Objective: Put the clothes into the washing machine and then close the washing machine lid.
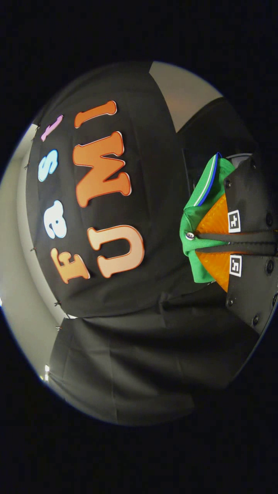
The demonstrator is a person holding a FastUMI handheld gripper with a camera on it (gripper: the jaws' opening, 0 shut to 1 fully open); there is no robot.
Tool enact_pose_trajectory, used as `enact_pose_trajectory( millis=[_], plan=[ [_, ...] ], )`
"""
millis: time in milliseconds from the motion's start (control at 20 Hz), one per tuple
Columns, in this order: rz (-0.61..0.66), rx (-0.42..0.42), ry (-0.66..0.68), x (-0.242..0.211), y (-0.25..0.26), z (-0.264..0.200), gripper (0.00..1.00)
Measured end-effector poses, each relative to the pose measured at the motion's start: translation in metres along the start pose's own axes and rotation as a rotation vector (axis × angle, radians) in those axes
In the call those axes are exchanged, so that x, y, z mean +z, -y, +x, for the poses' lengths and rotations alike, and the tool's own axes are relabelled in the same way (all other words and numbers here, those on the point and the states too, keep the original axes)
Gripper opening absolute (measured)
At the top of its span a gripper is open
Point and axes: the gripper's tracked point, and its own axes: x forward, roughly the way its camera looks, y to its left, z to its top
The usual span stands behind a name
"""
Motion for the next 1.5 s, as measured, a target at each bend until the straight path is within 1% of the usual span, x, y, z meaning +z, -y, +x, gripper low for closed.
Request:
enact_pose_trajectory(
  millis=[100, 250, 350, 400, 500, 650, 700, 800, 900, 1100, 1200, 1500],
  plan=[
    [-0.016, -0.003, -0.069, -0.038, 0.0, 0.019, 0.08],
    [0.001, -0.001, -0.18, -0.095, 0.001, 0.041, 0.08],
    [0.008, -0.014, -0.255, -0.129, 0.007, 0.056, 0.08],
    [0.015, -0.041, -0.304, -0.15, 0.013, 0.055, 0.08],
    [0.069, -0.079, -0.373, -0.185, 0.025, 0.058, 0.08],
    [0.091, -0.15, -0.464, -0.22, 0.049, 0.065, 0.08],
    [0.106, -0.173, -0.503, -0.233, 0.053, 0.059, 0.08],
    [0.145, -0.208, -0.561, -0.254, 0.062, 0.058, 0.08],
    [0.137, -0.239, -0.619, -0.273, 0.071, 0.056, 0.08],
    [0.111, -0.235, -0.739, -0.306, 0.07, 0.062, 0.08],
    [0.141, -0.241, -0.799, -0.324, 0.068, 0.065, 0.08],
    [0.177, -0.268, -0.87, -0.341, 0.069, 0.066, 0.08]
  ],
)
